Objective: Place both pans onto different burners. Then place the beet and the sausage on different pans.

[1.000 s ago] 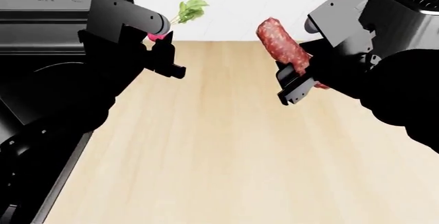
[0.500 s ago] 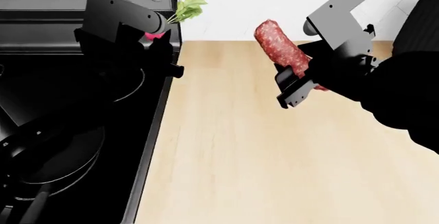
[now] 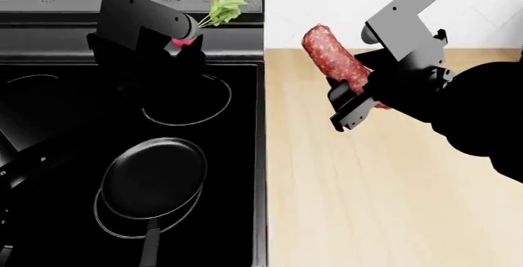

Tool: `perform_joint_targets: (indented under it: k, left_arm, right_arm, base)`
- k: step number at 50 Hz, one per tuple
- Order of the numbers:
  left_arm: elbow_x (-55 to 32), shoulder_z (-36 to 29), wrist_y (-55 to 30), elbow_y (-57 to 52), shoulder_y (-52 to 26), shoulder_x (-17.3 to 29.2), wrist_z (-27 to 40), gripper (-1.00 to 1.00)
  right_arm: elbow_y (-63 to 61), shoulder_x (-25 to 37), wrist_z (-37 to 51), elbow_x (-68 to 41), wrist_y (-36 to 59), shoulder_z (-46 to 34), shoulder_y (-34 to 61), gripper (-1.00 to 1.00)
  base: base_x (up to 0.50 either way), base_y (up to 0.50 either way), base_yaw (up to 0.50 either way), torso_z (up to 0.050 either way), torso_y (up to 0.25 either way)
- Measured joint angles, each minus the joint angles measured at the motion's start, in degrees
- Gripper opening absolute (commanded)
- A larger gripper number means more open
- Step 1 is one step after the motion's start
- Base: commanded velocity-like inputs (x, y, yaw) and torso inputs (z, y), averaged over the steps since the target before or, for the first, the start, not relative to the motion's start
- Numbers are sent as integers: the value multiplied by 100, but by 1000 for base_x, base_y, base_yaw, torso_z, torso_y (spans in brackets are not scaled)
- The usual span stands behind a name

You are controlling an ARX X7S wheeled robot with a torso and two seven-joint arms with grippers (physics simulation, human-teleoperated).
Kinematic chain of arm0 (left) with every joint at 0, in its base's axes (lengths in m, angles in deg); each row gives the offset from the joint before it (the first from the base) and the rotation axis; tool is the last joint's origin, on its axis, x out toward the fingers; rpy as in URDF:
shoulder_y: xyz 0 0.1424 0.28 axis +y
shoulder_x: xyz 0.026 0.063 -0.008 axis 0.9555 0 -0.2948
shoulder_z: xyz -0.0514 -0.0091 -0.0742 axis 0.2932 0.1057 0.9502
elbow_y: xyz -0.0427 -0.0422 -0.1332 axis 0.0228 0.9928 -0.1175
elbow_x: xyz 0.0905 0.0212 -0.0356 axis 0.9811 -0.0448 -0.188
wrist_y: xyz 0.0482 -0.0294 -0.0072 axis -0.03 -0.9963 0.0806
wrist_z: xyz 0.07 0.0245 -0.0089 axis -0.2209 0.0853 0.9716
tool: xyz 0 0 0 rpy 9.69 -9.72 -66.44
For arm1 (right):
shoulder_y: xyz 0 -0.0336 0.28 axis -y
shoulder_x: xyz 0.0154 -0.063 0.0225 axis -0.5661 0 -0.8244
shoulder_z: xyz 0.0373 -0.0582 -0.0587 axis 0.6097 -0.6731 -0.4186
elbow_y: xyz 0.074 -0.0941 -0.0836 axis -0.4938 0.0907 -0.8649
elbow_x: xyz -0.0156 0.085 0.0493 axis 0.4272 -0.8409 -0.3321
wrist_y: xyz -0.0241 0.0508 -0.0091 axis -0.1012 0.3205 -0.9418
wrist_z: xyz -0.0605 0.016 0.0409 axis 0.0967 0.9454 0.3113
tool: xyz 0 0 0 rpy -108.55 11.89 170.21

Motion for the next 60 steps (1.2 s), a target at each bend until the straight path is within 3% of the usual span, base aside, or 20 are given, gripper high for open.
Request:
perform_joint_targets:
  k: [53,60]
  left_arm:
    - [-37,-2,-23,-83,1,62,48,-100]
    - [-22,-3,-37,-84,-3,81,56,-100]
  right_arm:
    - [-143,82,105,-193,69,21,7,-100]
    - [-163,100,139,-259,82,57,-8,-100]
  base:
    - [0,436,0,0,0]
    - [0,71,0,0,0]
